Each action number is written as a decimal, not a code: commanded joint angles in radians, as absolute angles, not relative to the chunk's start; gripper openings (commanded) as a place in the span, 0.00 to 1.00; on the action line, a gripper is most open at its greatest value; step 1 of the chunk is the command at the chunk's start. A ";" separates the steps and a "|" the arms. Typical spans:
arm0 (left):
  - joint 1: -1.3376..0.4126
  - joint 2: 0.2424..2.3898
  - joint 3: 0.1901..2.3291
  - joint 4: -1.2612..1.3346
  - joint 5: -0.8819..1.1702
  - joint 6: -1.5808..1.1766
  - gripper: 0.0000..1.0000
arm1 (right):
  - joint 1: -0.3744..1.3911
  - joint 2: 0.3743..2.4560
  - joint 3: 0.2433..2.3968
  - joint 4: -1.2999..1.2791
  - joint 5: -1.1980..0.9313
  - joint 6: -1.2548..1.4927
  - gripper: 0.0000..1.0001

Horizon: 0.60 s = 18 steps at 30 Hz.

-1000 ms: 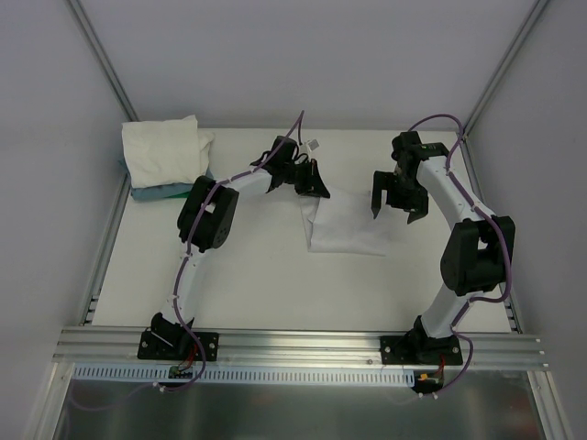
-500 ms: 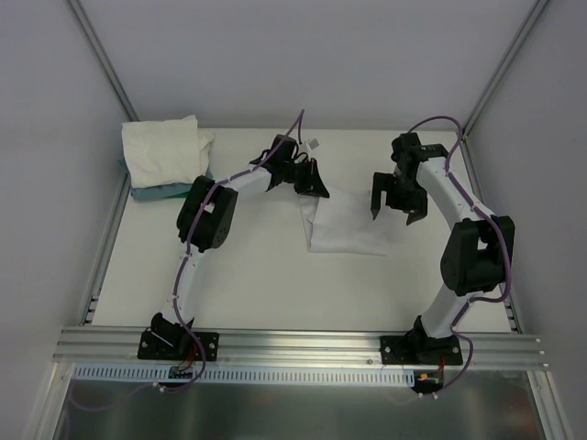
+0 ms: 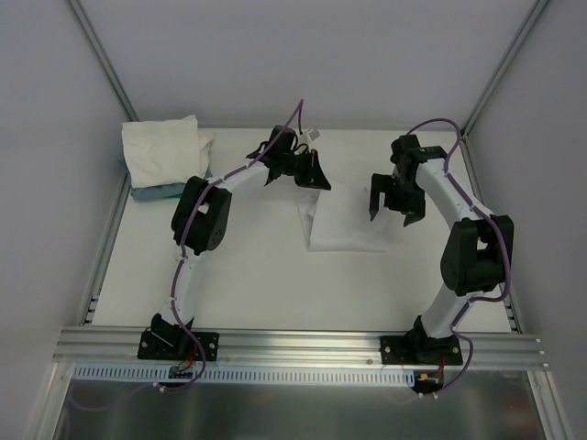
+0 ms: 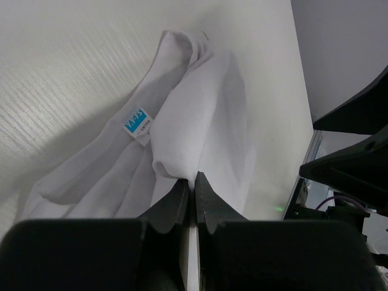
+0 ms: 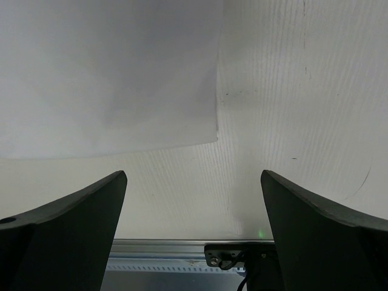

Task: Fold and stack the t-shirts
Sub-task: Smooth out wrinkles on the folded tshirt

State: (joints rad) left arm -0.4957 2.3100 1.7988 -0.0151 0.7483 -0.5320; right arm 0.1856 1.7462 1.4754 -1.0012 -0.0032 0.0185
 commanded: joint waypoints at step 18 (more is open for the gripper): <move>-0.492 2.233 1.798 -0.046 0.776 -0.512 0.00 | 0.106 1.857 1.457 -0.685 -0.300 0.066 1.00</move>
